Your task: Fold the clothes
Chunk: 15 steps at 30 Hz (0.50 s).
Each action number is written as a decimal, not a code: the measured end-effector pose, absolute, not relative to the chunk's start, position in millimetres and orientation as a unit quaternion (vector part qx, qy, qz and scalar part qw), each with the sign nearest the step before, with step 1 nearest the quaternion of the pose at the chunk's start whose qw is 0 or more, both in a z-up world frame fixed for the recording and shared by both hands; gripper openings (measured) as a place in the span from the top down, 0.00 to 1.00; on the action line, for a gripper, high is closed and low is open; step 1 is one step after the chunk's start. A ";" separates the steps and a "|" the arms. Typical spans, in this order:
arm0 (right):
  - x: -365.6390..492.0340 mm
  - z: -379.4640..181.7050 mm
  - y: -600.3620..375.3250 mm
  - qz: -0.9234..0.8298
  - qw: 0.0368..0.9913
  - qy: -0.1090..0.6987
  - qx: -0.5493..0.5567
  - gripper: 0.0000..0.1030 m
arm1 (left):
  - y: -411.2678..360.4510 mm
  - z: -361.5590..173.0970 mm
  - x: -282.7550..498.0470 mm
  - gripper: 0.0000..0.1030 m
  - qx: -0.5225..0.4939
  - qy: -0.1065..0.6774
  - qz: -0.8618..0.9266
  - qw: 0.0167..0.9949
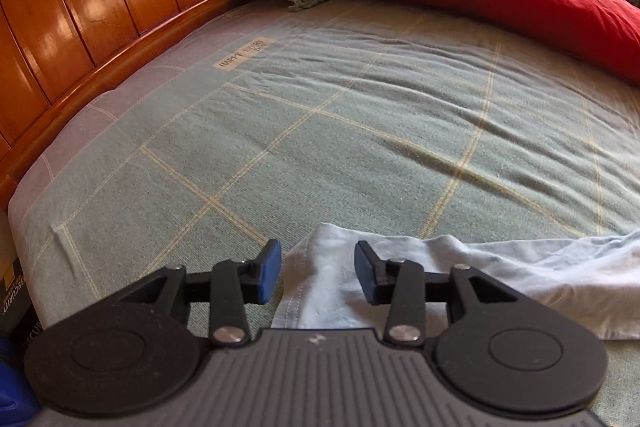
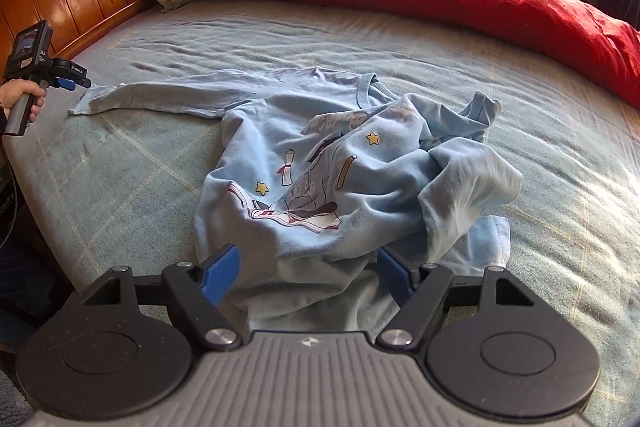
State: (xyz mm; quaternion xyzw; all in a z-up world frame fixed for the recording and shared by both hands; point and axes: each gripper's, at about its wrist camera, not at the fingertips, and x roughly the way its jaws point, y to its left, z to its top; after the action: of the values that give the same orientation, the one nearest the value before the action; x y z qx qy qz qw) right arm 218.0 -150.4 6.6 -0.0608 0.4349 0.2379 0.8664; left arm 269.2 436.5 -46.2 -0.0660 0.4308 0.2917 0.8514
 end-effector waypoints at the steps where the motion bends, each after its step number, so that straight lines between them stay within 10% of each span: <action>1: 217.6 6.6 -151.0 0.237 0.867 0.435 -0.060 0.23 | 435.4 -45.3 269.5 0.59 -0.067 0.434 0.289 0.850; 15: 186.0 15.4 -172.9 0.229 0.898 0.371 -0.062 0.23 | 322.6 -20.3 266.8 0.58 0.007 0.427 0.158 0.890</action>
State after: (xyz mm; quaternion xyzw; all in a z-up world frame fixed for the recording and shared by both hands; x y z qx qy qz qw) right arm 186.0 -172.9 15.4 -0.0623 0.3715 0.2289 0.8976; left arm 266.8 322.6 -20.3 0.0066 0.4268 0.1583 0.8904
